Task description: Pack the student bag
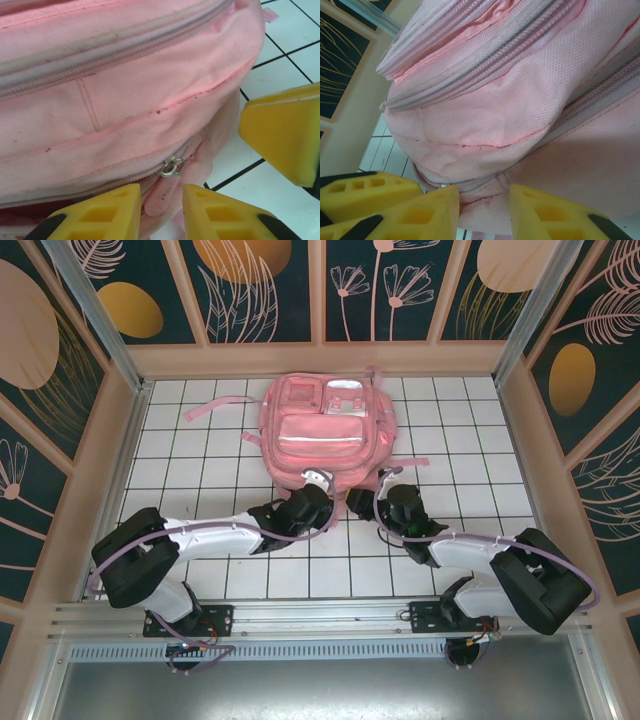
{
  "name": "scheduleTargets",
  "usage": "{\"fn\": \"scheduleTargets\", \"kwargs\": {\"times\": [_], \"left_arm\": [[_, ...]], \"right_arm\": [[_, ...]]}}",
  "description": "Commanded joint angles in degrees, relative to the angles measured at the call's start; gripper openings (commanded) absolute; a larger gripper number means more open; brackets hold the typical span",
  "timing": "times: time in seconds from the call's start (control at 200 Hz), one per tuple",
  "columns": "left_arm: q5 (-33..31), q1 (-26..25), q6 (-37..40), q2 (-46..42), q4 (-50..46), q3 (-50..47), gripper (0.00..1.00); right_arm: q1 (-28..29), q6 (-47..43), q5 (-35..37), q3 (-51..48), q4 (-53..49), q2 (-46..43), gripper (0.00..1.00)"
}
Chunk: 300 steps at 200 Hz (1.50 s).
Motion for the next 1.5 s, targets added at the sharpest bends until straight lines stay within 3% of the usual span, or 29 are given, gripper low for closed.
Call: {"fn": "scheduleTargets", "kwargs": {"times": [0.0, 0.205, 0.726, 0.791, 0.846, 0.926, 0.981, 1.341, 1.436, 1.496], "left_arm": [[-5.7, -1.4, 0.34, 2.64, -3.81, 3.53, 0.27], [-16.75, -4.68, -1.94, 7.86, -10.99, 9.04, 0.27], [-22.73, -6.11, -4.25, 17.5, -18.35, 16.16, 0.29], [-23.49, -6.19, -4.41, 18.68, -18.98, 16.89, 0.26], [-24.16, -6.14, -4.54, 19.43, -19.83, 17.63, 0.16], [-24.95, -6.13, -4.87, 19.5, -20.52, 17.87, 0.1], [-25.23, -6.08, -5.22, 18.92, -20.83, 17.79, 0.02], [-19.79, -6.06, -4.62, 9.5, -15.9, 12.16, 0.0], [-16.67, -6.08, -4.2, 6.14, -12.53, 8.93, 0.0], [-14.22, -6.13, -3.41, 4.86, -10.37, 7.34, 0.0]], "right_arm": [[-0.46, 1.21, -0.05, -1.73, 1.77, -1.27, 0.32], [-3.42, 2.91, -0.4, -5.32, 2.3, -5.06, 0.32], [-4.22, 3.36, -0.3, -6.78, 1.8, -7.34, 0.33], [-4.21, 3.45, -0.39, -6.8, 1.72, -7.36, 0.34], [-4.2, 3.49, -0.39, -6.89, 1.75, -7.46, 0.34], [-4.28, 3.54, -0.4, -6.9, 1.76, -7.53, 0.35], [-4.25, 3.55, -0.47, -6.8, 1.76, -7.42, 0.35], [-3.76, 2.87, -2.46, -4.0, 1.76, -5.72, 0.34], [-3.59, 3.12, -3.24, -1.72, 1.12, -4.59, 0.47], [-3.42, 3.34, -3.7, -0.18, 1.14, -3.47, 0.49]]}}
